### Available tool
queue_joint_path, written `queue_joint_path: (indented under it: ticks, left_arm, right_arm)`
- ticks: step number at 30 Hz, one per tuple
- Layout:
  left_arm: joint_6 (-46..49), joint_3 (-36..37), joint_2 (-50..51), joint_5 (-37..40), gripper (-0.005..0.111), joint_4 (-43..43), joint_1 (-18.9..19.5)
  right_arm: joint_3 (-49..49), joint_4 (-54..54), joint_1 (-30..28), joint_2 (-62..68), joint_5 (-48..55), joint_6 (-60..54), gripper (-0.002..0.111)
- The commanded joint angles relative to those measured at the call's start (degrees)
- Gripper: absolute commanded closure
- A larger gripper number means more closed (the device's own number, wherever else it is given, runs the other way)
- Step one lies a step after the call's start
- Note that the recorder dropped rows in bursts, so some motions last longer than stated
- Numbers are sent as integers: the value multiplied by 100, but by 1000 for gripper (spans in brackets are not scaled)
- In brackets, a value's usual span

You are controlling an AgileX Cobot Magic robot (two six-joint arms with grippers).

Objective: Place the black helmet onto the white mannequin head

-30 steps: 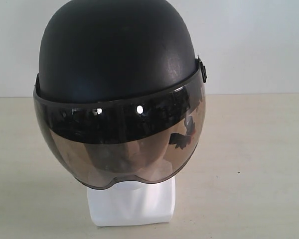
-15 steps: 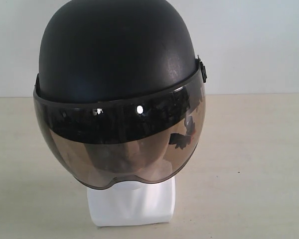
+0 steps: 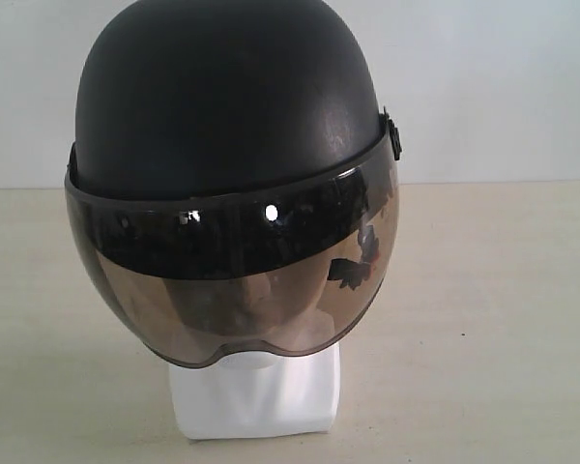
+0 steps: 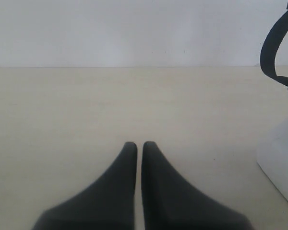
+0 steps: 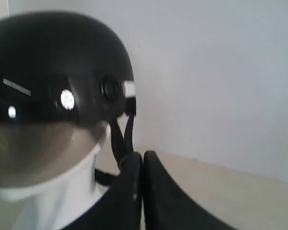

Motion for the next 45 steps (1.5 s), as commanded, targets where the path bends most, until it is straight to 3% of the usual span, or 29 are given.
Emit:
queue_joint_path:
  ticks: [1, 4, 15, 31, 45]
  left_arm:
    - [23, 15, -17, 11, 102, -52, 18]
    - [23, 15, -17, 11, 102, -52, 18]
    - [23, 15, -17, 11, 102, -52, 18]
    - [23, 15, -17, 11, 102, -52, 18]
    - [23, 15, -17, 11, 102, -52, 18]
  right_arm:
    - [625, -38, 1, -357, -52, 143, 108]
    - [625, -38, 1, -657, 977, 143, 108]
    - [625, -51, -13, -958, 2044, -425, 108]
    - [625, 133, -2406, -958, 2786, 101, 108]
    - [625, 262, -3940, -1605, 3155, 497, 108]
